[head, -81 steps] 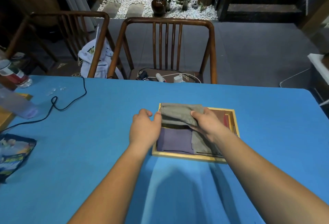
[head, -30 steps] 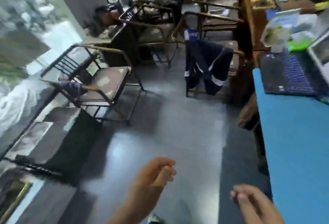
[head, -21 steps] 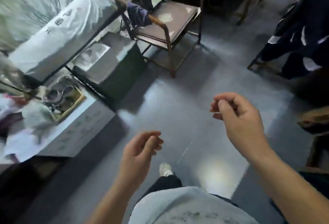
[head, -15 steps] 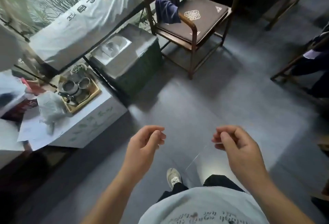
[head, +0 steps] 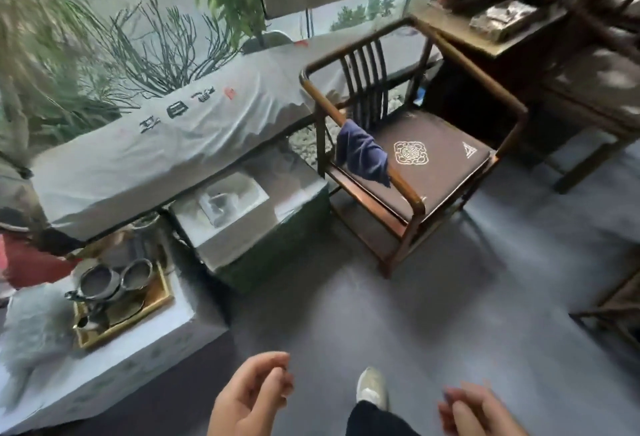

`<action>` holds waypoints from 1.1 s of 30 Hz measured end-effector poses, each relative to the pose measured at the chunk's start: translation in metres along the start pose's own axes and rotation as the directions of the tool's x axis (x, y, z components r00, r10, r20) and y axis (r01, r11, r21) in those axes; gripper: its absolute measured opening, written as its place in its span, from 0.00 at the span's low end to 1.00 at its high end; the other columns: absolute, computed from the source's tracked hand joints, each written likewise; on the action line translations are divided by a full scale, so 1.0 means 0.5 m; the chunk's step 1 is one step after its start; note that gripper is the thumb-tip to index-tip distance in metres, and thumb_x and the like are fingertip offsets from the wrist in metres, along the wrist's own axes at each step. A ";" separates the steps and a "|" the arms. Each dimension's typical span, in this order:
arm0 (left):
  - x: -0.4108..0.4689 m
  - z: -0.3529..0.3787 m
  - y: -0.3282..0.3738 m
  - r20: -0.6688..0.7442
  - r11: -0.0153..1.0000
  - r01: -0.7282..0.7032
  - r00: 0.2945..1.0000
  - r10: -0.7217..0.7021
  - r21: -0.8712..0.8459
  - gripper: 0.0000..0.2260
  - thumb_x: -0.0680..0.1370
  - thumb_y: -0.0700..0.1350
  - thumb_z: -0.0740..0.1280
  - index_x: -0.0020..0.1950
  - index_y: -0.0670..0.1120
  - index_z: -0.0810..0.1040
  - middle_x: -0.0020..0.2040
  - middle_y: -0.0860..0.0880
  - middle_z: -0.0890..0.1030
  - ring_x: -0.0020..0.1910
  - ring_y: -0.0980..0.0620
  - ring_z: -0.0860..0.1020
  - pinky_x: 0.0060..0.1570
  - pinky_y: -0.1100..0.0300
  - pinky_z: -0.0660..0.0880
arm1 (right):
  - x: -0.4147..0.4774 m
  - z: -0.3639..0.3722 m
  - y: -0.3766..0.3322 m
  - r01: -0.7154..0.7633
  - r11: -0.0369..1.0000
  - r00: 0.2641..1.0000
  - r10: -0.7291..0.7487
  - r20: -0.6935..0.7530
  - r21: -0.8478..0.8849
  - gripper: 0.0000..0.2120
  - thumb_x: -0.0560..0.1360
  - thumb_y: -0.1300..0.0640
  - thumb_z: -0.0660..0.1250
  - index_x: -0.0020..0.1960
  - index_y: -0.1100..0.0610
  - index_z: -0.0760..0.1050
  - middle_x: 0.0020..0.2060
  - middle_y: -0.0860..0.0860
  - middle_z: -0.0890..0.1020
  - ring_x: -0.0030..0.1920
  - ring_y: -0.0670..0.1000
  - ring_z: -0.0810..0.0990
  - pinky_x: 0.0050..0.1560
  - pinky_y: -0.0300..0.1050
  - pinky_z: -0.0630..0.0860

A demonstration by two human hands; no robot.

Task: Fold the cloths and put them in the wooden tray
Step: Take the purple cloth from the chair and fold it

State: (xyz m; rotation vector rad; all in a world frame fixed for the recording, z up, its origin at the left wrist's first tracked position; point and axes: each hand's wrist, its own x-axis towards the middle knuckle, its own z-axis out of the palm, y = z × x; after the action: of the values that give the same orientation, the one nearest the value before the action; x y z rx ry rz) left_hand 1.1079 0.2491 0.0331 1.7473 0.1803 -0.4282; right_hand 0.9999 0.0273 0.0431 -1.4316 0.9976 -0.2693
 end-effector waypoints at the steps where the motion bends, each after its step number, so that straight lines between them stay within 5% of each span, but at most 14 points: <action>1: 0.031 0.006 0.016 -0.013 1.000 0.020 1.000 -0.020 -0.001 0.12 0.77 0.29 0.65 0.44 0.43 0.85 0.36 0.42 0.85 0.33 0.50 0.83 0.33 0.62 0.79 | 0.063 0.013 -0.031 0.039 0.999 0.999 -0.039 -0.010 -0.012 0.16 0.75 0.77 0.62 0.39 0.59 0.80 0.32 0.62 0.84 0.32 0.53 0.83 0.42 0.41 0.80; 3: 0.100 0.017 0.042 -0.031 0.998 0.056 0.998 -0.057 -0.026 0.12 0.76 0.29 0.66 0.44 0.43 0.85 0.36 0.41 0.85 0.33 0.49 0.83 0.34 0.60 0.79 | 0.176 0.050 -0.100 0.098 0.994 0.994 -0.096 0.053 -0.040 0.17 0.76 0.74 0.62 0.40 0.56 0.81 0.34 0.56 0.86 0.35 0.48 0.85 0.46 0.44 0.80; 5: 0.184 0.027 0.079 -0.044 0.994 0.086 0.995 -0.089 -0.064 0.12 0.76 0.28 0.65 0.44 0.42 0.84 0.35 0.40 0.85 0.32 0.49 0.82 0.35 0.56 0.78 | 0.300 0.109 -0.178 0.170 0.984 0.978 -0.161 0.132 -0.061 0.16 0.78 0.69 0.62 0.44 0.51 0.82 0.39 0.52 0.86 0.40 0.46 0.85 0.46 0.36 0.80; 8: 0.353 0.047 0.130 -0.026 0.987 0.108 0.993 -0.111 -0.116 0.10 0.77 0.28 0.63 0.48 0.39 0.82 0.34 0.44 0.85 0.31 0.54 0.80 0.31 0.63 0.76 | 0.461 0.202 -0.239 0.247 0.966 0.956 -0.230 0.181 -0.080 0.15 0.79 0.65 0.62 0.46 0.47 0.81 0.41 0.48 0.86 0.42 0.47 0.84 0.45 0.35 0.80; 12: 0.652 0.088 0.192 0.068 0.998 0.025 0.997 -0.029 0.062 0.09 0.78 0.38 0.67 0.50 0.52 0.82 0.43 0.52 0.86 0.41 0.54 0.83 0.44 0.57 0.79 | 0.651 0.325 -0.259 0.209 0.976 0.976 -0.204 0.082 -0.060 0.15 0.79 0.66 0.62 0.44 0.48 0.80 0.39 0.48 0.85 0.42 0.48 0.84 0.50 0.46 0.81; 14: 0.821 0.135 0.230 0.161 0.981 -0.057 0.987 0.026 0.185 0.08 0.77 0.44 0.69 0.52 0.57 0.80 0.47 0.55 0.84 0.45 0.57 0.83 0.48 0.59 0.78 | 0.716 0.372 -0.247 0.165 0.984 0.986 -0.164 0.025 -0.074 0.14 0.79 0.66 0.63 0.45 0.48 0.79 0.40 0.47 0.85 0.42 0.46 0.84 0.49 0.43 0.81; 18: 1.100 0.288 0.290 0.272 0.917 -0.191 0.957 0.095 0.349 0.14 0.72 0.52 0.71 0.57 0.55 0.76 0.52 0.59 0.80 0.49 0.67 0.78 0.47 0.73 0.71 | 0.826 0.415 -0.213 0.030 0.991 0.996 -0.041 -0.081 -0.130 0.12 0.78 0.65 0.64 0.47 0.49 0.79 0.41 0.45 0.85 0.42 0.42 0.84 0.47 0.41 0.81; 21: 1.238 0.407 0.302 0.365 0.880 -0.210 0.930 0.046 0.426 0.17 0.70 0.54 0.73 0.55 0.49 0.75 0.45 0.57 0.81 0.41 0.66 0.79 0.38 0.75 0.72 | 0.932 0.433 -0.198 -0.012 0.944 0.986 -0.043 -0.161 -0.330 0.10 0.77 0.61 0.66 0.55 0.48 0.77 0.51 0.45 0.83 0.52 0.47 0.82 0.52 0.39 0.74; 24: 1.300 0.501 0.286 0.373 0.863 -0.105 0.922 -0.101 0.493 0.28 0.70 0.54 0.74 0.57 0.36 0.68 0.41 0.45 0.80 0.39 0.47 0.82 0.41 0.57 0.79 | 1.056 0.461 -0.189 -0.022 0.753 0.997 -0.033 -0.071 -0.657 0.24 0.76 0.53 0.66 0.72 0.50 0.67 0.67 0.50 0.74 0.66 0.54 0.73 0.63 0.47 0.70; 26: 1.295 0.525 0.272 0.316 0.859 -0.058 0.941 -0.123 0.509 0.30 0.68 0.55 0.75 0.55 0.40 0.62 0.42 0.43 0.80 0.40 0.42 0.82 0.43 0.50 0.80 | 1.111 0.480 -0.183 -0.037 0.629 0.994 0.106 0.038 -0.777 0.25 0.77 0.48 0.64 0.73 0.48 0.65 0.67 0.53 0.76 0.65 0.59 0.74 0.62 0.52 0.72; 29: 1.260 0.526 0.256 0.283 0.871 -0.045 0.953 -0.110 0.489 0.28 0.69 0.52 0.75 0.54 0.49 0.58 0.41 0.56 0.74 0.38 0.53 0.79 0.37 0.61 0.74 | 1.136 0.490 -0.174 -0.029 0.671 0.975 0.181 0.126 -0.740 0.12 0.78 0.48 0.62 0.61 0.46 0.75 0.54 0.54 0.84 0.54 0.59 0.80 0.55 0.53 0.76; 33: 1.259 0.533 0.275 0.260 0.814 -0.020 0.952 -0.163 0.581 0.22 0.72 0.47 0.71 0.54 0.47 0.59 0.39 0.52 0.75 0.42 0.43 0.79 0.43 0.55 0.75 | 1.134 0.479 -0.178 -0.028 0.727 0.997 0.068 0.031 -0.686 0.09 0.75 0.53 0.68 0.53 0.49 0.82 0.47 0.52 0.85 0.49 0.57 0.81 0.51 0.52 0.77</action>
State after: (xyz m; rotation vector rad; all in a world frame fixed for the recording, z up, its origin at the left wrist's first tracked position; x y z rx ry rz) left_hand 1.6844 -0.1097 -0.1249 2.2478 -0.1214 -0.8698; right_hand 1.5384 -0.2185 -0.1470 -2.0686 1.1475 0.2166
